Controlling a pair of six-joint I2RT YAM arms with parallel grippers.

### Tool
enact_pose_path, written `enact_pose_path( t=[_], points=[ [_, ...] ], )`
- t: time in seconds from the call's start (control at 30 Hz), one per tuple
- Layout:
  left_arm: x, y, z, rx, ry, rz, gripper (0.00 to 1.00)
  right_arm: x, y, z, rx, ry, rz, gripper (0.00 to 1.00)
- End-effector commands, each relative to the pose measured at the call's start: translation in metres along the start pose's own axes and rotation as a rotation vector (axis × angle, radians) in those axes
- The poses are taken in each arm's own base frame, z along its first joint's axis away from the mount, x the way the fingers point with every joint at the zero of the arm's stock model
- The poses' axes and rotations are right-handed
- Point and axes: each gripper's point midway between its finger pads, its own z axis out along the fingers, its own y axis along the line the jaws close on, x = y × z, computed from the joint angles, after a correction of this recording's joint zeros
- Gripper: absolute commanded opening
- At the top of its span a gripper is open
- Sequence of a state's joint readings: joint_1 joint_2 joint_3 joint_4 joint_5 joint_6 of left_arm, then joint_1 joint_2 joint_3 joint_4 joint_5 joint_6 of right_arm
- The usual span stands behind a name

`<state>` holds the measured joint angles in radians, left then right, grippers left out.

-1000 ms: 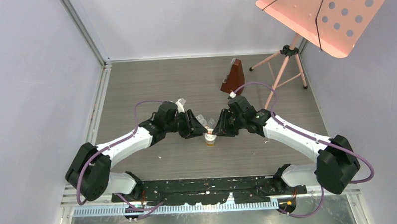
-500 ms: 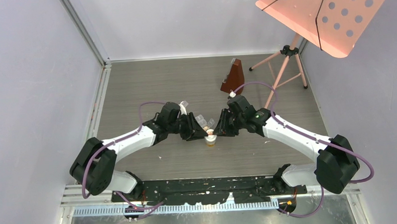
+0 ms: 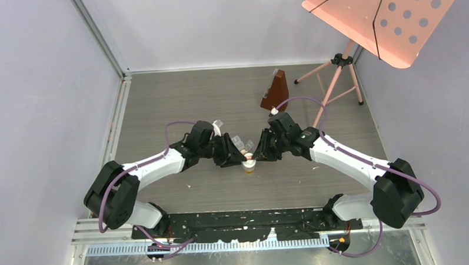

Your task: Sort the pills into containers

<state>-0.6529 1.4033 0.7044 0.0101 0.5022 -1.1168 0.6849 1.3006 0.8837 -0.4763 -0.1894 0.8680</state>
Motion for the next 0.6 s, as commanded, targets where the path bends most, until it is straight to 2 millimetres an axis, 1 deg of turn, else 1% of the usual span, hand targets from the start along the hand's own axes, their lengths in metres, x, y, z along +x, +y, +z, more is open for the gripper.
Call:
enact_pose_path(
  t=[0.0,0.07,0.17,0.4,0.57],
  points=[
    [-0.007,-0.017,0.001,0.055,-0.022,0.004,0.39,-0.004,-0.002,0.003,0.014,-0.012,0.008,0.26],
    [-0.008,-0.017,0.001,0.055,-0.029,0.003,0.39,-0.003,-0.003,0.005,0.017,-0.008,0.015,0.26],
    [-0.008,-0.015,0.002,0.047,-0.032,-0.002,0.36,0.000,-0.006,0.008,0.024,0.000,0.024,0.26],
    [0.002,-0.005,0.006,-0.002,0.010,-0.014,0.32,0.011,-0.014,0.014,0.038,0.033,0.037,0.23],
    [0.003,-0.002,0.007,-0.014,0.017,-0.017,0.28,0.018,-0.014,0.017,0.018,0.054,0.058,0.23]
  ],
)
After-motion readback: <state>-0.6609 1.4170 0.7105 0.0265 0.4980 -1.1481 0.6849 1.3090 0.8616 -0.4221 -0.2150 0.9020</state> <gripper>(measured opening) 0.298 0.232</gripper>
